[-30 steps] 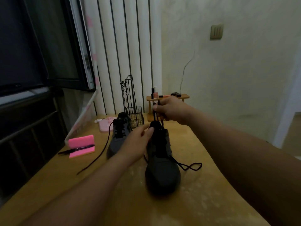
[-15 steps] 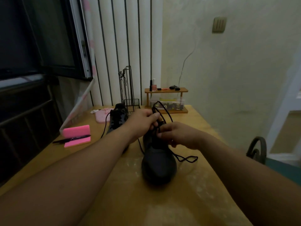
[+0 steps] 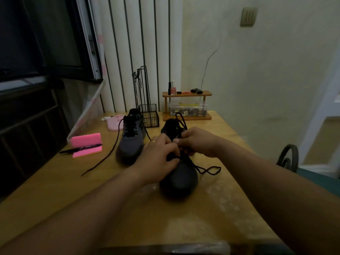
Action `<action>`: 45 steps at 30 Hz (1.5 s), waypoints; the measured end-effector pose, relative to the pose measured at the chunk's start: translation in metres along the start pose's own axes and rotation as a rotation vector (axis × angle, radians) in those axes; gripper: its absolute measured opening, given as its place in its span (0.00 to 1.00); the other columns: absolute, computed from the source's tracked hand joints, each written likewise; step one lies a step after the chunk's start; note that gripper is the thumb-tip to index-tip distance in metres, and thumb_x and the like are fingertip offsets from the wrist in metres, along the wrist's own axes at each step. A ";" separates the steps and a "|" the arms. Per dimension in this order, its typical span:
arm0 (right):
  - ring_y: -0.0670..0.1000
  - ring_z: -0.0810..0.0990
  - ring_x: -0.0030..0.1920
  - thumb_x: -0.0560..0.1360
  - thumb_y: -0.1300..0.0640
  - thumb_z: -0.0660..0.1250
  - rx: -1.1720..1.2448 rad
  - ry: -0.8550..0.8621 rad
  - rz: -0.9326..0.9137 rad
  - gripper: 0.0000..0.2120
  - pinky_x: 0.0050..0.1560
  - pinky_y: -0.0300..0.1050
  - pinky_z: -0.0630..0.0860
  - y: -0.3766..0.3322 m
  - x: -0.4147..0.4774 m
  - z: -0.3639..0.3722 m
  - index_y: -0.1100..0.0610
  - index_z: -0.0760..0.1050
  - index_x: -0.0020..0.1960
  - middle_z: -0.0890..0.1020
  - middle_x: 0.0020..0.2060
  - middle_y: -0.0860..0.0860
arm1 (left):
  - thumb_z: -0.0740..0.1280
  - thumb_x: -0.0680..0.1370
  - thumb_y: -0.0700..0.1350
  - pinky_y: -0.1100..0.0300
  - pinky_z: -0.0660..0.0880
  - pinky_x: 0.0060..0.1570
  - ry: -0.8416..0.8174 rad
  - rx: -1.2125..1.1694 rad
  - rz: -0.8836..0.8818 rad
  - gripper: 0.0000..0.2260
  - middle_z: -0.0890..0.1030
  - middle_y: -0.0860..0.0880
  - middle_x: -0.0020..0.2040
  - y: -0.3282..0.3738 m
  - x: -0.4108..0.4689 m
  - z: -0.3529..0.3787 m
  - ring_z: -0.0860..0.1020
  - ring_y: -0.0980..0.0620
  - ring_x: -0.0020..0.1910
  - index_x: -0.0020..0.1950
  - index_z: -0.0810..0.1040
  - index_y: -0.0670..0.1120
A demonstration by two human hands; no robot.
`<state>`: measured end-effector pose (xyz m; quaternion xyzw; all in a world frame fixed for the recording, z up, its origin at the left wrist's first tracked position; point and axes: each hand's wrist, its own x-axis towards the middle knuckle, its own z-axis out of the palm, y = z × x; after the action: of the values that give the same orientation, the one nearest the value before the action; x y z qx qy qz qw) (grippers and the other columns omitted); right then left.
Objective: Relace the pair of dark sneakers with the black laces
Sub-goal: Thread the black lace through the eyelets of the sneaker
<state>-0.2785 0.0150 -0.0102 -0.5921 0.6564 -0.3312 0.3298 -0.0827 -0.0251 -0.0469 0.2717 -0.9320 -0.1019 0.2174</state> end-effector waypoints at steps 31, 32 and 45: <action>0.50 0.78 0.38 0.84 0.55 0.66 -0.037 0.041 0.083 0.09 0.39 0.43 0.76 -0.010 -0.003 0.008 0.60 0.82 0.54 0.80 0.39 0.54 | 0.58 0.87 0.52 0.58 0.75 0.59 0.114 -0.906 -0.264 0.16 0.82 0.49 0.62 0.016 -0.014 -0.040 0.79 0.50 0.65 0.64 0.82 0.47; 0.50 0.78 0.37 0.84 0.54 0.67 -0.033 0.039 0.077 0.10 0.39 0.44 0.75 -0.009 -0.002 0.008 0.60 0.82 0.53 0.80 0.39 0.54 | 0.61 0.86 0.52 0.61 0.75 0.54 0.192 -0.801 -0.313 0.14 0.78 0.51 0.66 0.013 -0.011 -0.031 0.76 0.50 0.66 0.67 0.79 0.50; 0.49 0.78 0.37 0.84 0.52 0.66 -0.111 0.144 0.029 0.12 0.38 0.43 0.75 -0.023 0.011 -0.005 0.61 0.81 0.53 0.80 0.39 0.53 | 0.78 0.71 0.63 0.53 0.81 0.62 -0.152 -0.468 -0.372 0.38 0.76 0.54 0.69 -0.020 0.004 0.021 0.78 0.54 0.64 0.77 0.67 0.58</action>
<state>-0.2705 0.0021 0.0108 -0.5747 0.7043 -0.3310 0.2532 -0.0861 -0.0425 -0.0706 0.3717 -0.8312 -0.3718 0.1812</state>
